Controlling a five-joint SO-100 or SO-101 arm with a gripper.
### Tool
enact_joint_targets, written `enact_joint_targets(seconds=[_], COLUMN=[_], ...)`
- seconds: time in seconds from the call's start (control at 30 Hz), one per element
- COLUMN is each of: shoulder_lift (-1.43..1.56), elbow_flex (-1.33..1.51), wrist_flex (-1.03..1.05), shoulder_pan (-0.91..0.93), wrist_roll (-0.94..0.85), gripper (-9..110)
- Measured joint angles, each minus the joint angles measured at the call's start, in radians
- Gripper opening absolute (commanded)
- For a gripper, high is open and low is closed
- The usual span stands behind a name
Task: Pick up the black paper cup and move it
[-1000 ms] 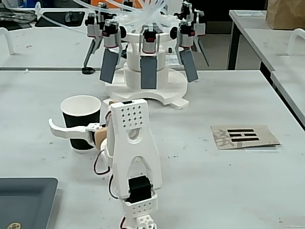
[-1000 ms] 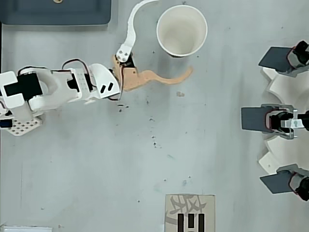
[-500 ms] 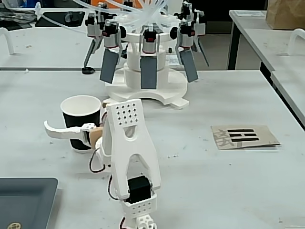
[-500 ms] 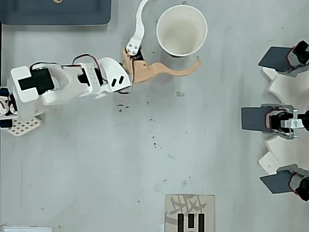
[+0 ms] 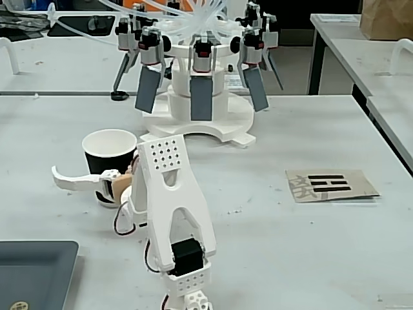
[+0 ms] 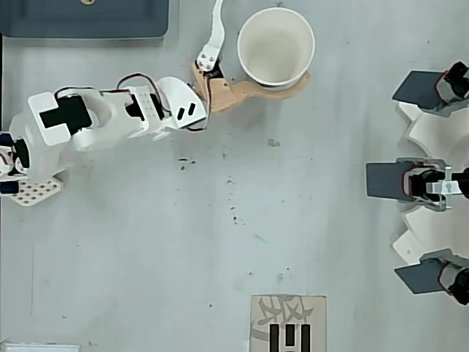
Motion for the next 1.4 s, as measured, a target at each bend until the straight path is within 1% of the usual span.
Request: enact_joint_targets(seconds=[0.33, 1.07, 1.23, 1.4], shoulder_lift=[0.0, -0.009, -0.009, -0.009], elbow_flex=[0.0, 0.0, 0.0, 0.0], wrist_flex=[0.0, 0.0, 0.0, 0.0], shoulder_pan=[0.0, 0.0, 0.0, 0.0], wrist_roll=[0.005, 0.005, 0.005, -0.02], gripper=[28, 13, 8, 5])
